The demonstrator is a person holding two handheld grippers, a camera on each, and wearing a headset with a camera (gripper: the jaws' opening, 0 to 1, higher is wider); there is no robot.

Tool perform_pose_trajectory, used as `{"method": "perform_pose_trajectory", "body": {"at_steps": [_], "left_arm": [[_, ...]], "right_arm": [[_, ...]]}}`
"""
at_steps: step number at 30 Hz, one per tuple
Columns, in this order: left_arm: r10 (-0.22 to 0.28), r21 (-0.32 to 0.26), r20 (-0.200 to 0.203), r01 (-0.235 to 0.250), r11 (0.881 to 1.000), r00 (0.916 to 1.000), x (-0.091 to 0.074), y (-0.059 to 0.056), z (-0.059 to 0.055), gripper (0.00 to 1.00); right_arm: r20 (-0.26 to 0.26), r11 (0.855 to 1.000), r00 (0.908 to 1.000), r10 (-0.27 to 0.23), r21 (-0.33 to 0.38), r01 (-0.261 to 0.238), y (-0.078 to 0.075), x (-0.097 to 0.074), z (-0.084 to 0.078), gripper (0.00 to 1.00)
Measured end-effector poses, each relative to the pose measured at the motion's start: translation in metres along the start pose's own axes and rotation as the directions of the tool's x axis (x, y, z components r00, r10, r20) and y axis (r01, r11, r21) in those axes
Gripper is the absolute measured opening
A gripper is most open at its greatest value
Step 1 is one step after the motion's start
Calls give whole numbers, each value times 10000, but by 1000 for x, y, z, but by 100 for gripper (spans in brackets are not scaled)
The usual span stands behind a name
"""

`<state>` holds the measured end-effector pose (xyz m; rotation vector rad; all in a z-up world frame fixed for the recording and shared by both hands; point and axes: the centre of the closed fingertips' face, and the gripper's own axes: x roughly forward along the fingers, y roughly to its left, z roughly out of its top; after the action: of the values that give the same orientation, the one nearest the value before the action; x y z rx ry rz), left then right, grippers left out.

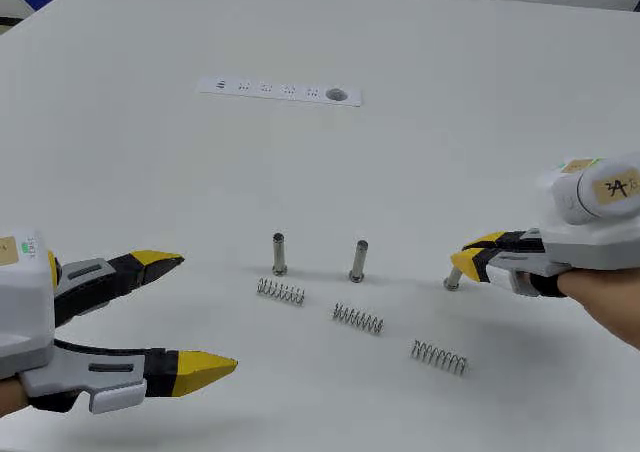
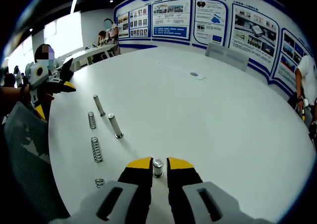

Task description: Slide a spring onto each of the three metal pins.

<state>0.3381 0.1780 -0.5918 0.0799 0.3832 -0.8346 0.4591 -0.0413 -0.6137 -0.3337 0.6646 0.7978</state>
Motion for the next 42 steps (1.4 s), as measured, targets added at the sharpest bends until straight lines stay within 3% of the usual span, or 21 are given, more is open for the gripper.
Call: {"method": "perform_pose_trajectory", "body": {"at_steps": [17,30,37,42], "left_arm": [[-93,62,30,93,9999,10000,1,0,1,81],[-129,86,31,128,9999,9999,2,0,2,80],[-137,90,-14,138,9999,9999,2,-1,1,80],[-133,128,-16,133,9998,9999,2,-1,2,80]], "right_arm": [[415,9999,9991,-81,-92,85,3,-17,6,18],[159,9999,9999,22,-137,-19,13,-32,-17,18],[10,9970,9976,696,-330,-696,29,-38,-31,18],[-253,9884,9905,1351,-665,-1365,43,-38,-40,19]]}}
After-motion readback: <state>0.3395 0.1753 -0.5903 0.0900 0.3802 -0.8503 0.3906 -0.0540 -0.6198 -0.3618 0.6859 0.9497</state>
